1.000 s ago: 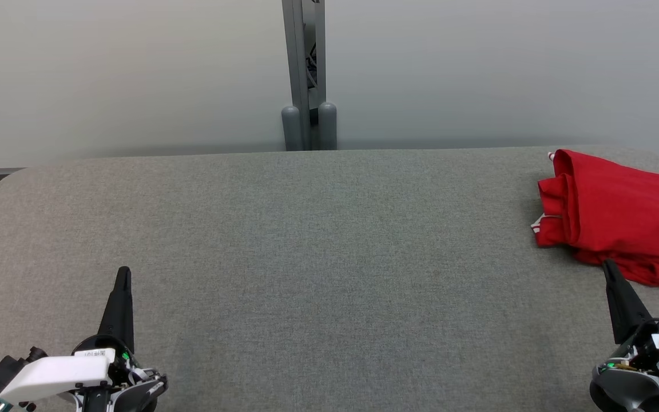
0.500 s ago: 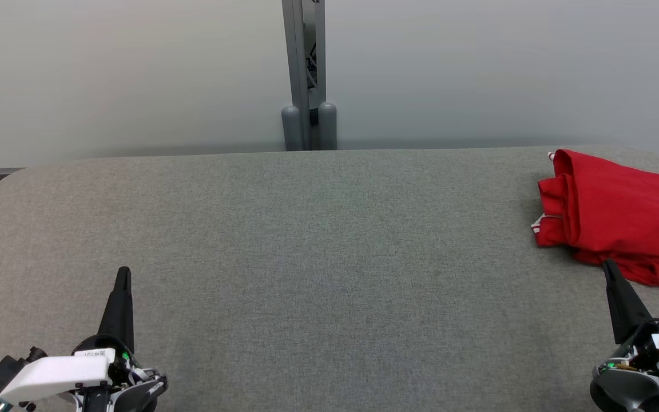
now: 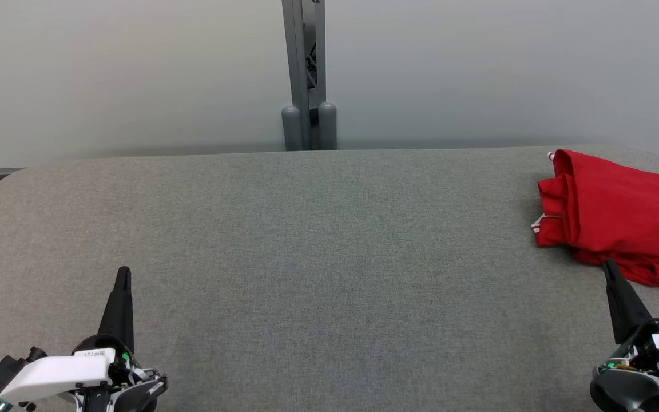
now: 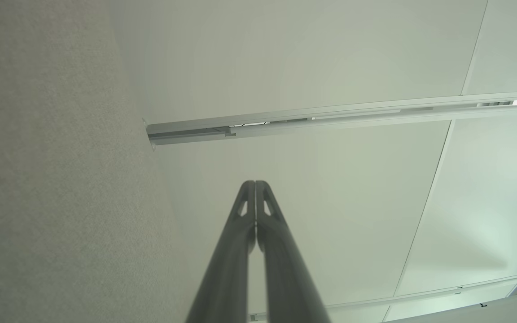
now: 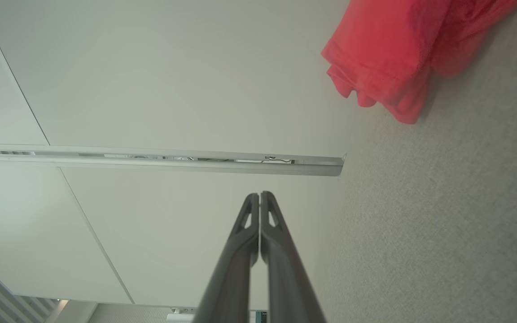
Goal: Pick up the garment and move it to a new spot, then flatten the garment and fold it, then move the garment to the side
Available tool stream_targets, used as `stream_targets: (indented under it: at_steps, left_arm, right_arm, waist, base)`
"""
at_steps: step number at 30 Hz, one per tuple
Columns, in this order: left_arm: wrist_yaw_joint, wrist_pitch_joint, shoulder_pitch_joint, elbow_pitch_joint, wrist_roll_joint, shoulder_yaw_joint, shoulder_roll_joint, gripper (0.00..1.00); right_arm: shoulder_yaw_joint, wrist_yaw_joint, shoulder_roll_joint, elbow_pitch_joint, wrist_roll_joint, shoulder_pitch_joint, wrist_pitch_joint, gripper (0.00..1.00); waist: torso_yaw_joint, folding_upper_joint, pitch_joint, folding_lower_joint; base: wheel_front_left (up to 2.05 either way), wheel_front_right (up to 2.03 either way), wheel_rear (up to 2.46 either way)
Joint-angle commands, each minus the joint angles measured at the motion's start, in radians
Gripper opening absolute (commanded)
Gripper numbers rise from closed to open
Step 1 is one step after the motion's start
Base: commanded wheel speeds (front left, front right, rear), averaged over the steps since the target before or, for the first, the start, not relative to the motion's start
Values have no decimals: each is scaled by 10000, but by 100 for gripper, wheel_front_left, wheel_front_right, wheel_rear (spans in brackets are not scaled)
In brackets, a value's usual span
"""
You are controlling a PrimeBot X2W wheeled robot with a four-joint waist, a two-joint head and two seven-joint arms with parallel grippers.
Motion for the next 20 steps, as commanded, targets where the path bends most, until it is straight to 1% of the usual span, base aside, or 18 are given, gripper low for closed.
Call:
stream_targets:
  at_steps: [1,20]
  left_arm:
    - [-51,14,-134,-20,-18,48,53,0]
    - [-51,14,-135,-19,-18,47,53,0]
  right_arm:
    - [-26,0,-23,7,-57,-63,58,0]
    - [-64,0,9,11,-79,-68,90,0]
  waist:
    - [0,0,0,0]
    - [0,0,0,0]
  base:
    - [0,0,0]
    - [0,0,0]
